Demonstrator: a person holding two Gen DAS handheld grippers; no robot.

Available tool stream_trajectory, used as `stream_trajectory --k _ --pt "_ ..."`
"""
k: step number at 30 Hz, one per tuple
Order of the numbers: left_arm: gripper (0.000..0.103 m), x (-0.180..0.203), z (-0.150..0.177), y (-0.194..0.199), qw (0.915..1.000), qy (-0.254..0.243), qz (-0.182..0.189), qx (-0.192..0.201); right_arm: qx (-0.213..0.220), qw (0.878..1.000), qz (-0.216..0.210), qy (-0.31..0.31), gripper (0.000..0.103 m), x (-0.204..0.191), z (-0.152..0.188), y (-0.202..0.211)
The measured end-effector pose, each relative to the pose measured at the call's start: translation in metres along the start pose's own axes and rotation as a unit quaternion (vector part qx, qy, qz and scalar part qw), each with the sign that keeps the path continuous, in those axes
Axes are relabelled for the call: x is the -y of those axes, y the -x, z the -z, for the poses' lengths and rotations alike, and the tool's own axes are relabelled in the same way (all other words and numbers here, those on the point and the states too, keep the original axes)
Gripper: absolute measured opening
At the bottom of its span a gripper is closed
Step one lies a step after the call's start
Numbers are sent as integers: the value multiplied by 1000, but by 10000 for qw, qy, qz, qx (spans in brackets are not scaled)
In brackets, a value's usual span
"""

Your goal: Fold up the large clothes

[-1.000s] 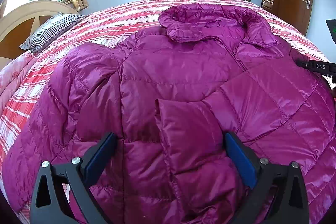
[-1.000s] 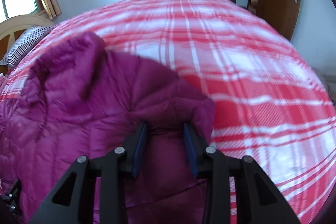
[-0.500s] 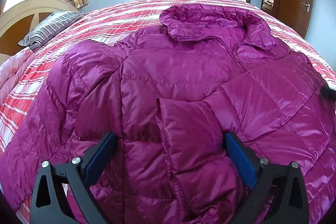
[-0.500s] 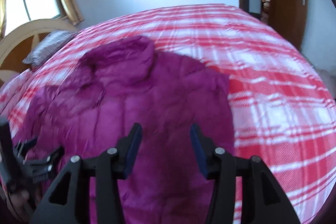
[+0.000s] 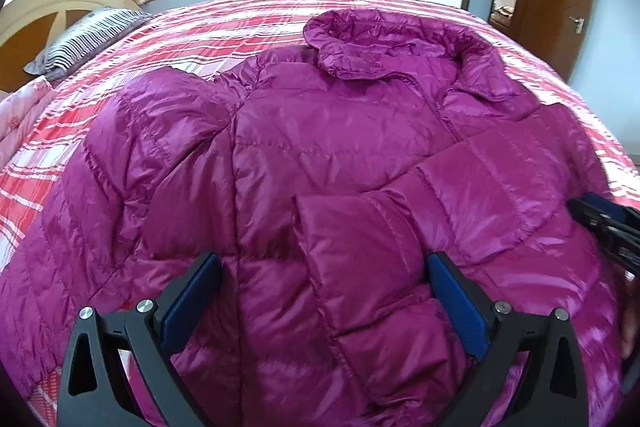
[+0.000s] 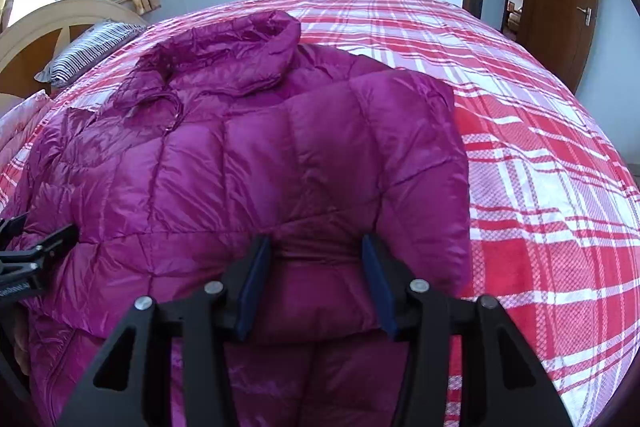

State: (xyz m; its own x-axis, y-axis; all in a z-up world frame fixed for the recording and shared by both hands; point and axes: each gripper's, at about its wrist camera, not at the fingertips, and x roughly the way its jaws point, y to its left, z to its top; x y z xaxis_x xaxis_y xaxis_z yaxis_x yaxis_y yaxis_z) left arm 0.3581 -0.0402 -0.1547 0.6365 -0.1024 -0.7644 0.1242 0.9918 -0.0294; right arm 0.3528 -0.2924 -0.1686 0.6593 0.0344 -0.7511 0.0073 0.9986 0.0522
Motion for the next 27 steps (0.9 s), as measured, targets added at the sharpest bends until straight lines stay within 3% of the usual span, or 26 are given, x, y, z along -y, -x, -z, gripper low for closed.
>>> stream_trajectory --k 4,7,10,12,15,18,22,23,25,26,27 --pt "102 -22 10 38 9995 -109 -124 266 7 9999 114 92 51 -4 0 -1" --pt "102 -57 24 74 9975 -175 -443 520 0 9997 173 145 51 -6 0 -1" --pt "102 -111 46 109 9922 -189 -937 807 6 9996 222 199 51 -7 0 -1" --pt "102 -154 64 125 9854 -193 -1460 856 16 9996 210 194 52 -7 1 0" --pt "102 -216 81 143 9752 135 -2031 863 28 9995 237 218 52 -8 1 0" --pt "102 -261 86 145 9750 674 -2000 691 42 9994 245 226 52 -8 1 1" --pt "101 -269 88 124 9785 826 -1800 580 44 9993 267 245 52 -9 1 1" --pt "98 -268 89 116 9792 819 -1783 520 46 9993 271 248 52 -9 1 2" --pt "82 -267 92 102 9814 820 -1707 326 51 9993 274 253 52 -8 1 2" --pt "58 -268 94 99 9816 822 -1706 246 52 9993 273 253 52 -8 1 2" --pt "43 -265 96 95 9819 816 -1700 180 52 9993 271 251 52 -8 1 2"
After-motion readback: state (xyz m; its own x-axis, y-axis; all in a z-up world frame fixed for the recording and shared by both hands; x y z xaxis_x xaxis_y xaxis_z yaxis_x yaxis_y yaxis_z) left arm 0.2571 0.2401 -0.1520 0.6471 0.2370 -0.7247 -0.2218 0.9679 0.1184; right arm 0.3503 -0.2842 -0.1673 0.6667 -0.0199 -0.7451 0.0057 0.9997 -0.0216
